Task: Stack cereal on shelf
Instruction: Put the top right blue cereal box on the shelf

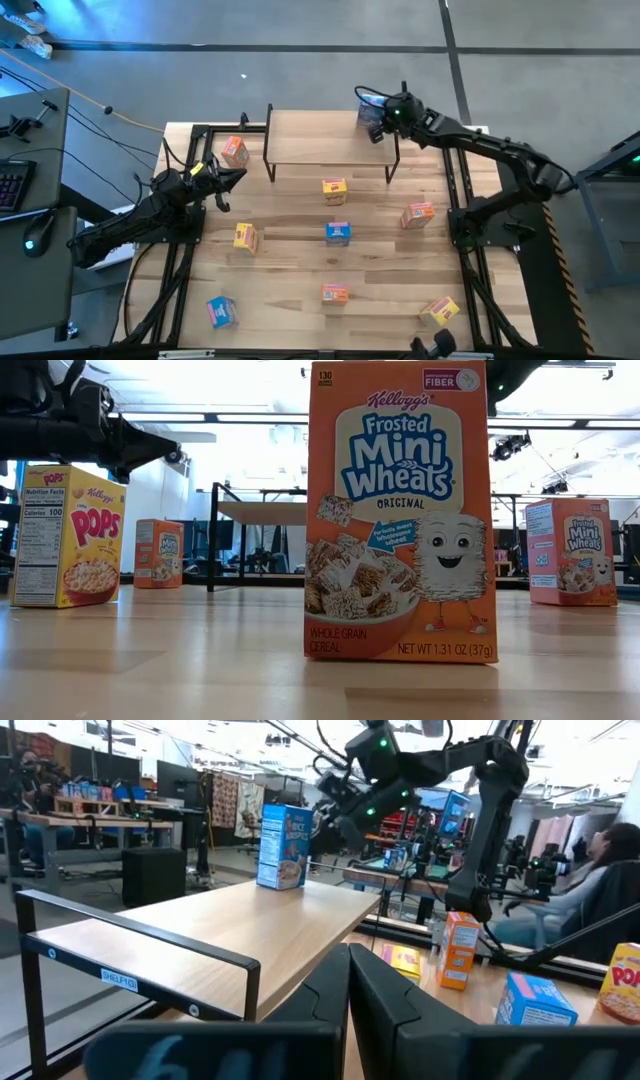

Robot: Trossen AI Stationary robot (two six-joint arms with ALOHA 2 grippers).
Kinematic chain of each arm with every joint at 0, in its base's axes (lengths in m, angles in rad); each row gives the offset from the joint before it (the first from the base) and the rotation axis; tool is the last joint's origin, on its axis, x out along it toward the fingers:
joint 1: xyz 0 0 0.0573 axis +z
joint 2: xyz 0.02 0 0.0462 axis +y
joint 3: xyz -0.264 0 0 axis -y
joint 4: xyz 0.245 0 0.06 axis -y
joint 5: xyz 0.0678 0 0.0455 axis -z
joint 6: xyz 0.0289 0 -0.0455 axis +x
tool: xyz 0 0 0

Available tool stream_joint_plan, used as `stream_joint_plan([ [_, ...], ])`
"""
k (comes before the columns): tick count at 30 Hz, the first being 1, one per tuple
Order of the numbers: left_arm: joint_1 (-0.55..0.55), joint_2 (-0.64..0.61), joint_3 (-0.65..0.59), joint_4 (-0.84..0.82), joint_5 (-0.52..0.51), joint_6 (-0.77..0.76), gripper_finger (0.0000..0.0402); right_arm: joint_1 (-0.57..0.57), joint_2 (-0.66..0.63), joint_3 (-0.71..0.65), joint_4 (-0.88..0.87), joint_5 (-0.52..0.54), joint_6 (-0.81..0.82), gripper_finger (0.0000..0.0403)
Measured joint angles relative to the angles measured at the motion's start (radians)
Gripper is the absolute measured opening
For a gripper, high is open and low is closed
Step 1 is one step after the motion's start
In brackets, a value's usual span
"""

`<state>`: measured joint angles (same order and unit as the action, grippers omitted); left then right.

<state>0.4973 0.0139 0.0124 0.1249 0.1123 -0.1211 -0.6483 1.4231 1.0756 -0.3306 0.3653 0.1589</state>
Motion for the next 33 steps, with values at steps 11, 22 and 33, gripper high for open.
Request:
stream_joint_plan([
  [11, 0.000, 0.000, 0.000, 0.000, -0.002, 0.001, 0.0003, 0.001, 0.082, 0.000, 0.132, -0.067, -0.003, 0.0000],
  [22, 0.000, 0.000, 0.000, 0.000, -0.001, 0.001, 0.0003, 0.028, 0.158, 0.000, 0.269, -0.140, 0.001, 0.0000],
  [33, 0.000, 0.000, 0.000, 0.000, -0.001, 0.002, 0.0003, 0.096, 0.163, 0.018, 0.278, -0.142, 0.017, 0.0000],
])
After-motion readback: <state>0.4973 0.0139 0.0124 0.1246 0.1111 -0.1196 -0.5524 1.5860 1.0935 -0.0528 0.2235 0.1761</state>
